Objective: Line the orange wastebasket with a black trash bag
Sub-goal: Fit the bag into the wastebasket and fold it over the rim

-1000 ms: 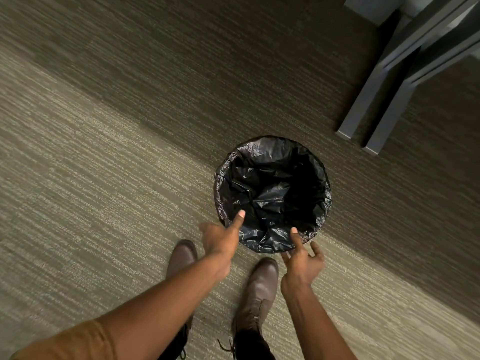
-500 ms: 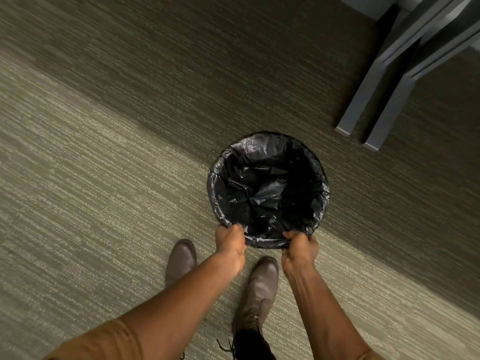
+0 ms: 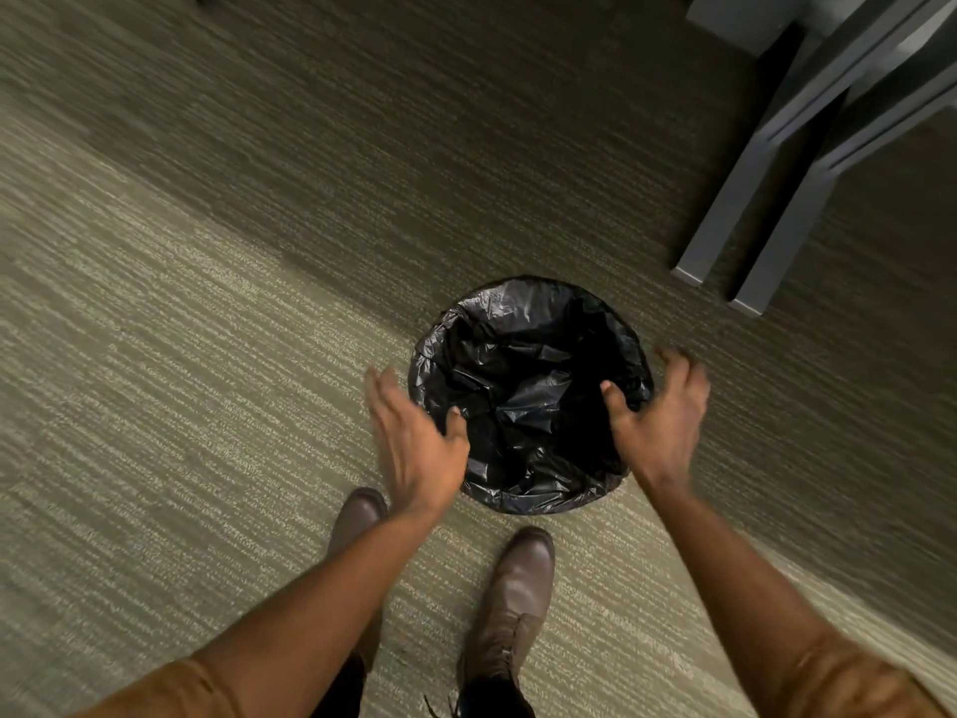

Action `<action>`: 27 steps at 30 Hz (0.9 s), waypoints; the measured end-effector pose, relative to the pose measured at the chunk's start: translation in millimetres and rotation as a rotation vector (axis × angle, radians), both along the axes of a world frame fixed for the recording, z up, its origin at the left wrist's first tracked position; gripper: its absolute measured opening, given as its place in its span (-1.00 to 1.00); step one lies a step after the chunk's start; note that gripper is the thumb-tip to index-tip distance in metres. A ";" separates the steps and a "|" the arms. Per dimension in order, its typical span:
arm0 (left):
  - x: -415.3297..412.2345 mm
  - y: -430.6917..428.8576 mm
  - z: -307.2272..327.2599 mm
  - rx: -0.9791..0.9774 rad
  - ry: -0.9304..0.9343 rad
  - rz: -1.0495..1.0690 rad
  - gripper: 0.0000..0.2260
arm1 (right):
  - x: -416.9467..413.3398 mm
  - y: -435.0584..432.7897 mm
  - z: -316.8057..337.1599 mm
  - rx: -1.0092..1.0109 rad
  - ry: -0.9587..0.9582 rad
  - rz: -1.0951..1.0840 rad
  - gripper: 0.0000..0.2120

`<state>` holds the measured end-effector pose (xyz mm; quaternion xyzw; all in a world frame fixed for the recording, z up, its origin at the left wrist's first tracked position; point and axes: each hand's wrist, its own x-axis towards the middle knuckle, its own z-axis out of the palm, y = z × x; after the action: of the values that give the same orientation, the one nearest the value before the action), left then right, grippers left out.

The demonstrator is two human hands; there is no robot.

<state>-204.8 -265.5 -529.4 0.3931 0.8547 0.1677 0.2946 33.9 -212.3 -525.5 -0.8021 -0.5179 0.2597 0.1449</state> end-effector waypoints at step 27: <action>-19.9 149.6 -27.4 -0.050 0.421 -0.935 -0.76 | 4.4 128.1 -39.7 -0.198 -0.020 0.749 -0.59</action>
<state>-224.7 -115.9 -556.8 0.7516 0.6319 -0.0853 0.1689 38.3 -84.2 -565.2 -0.5700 -0.7488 0.3355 -0.0429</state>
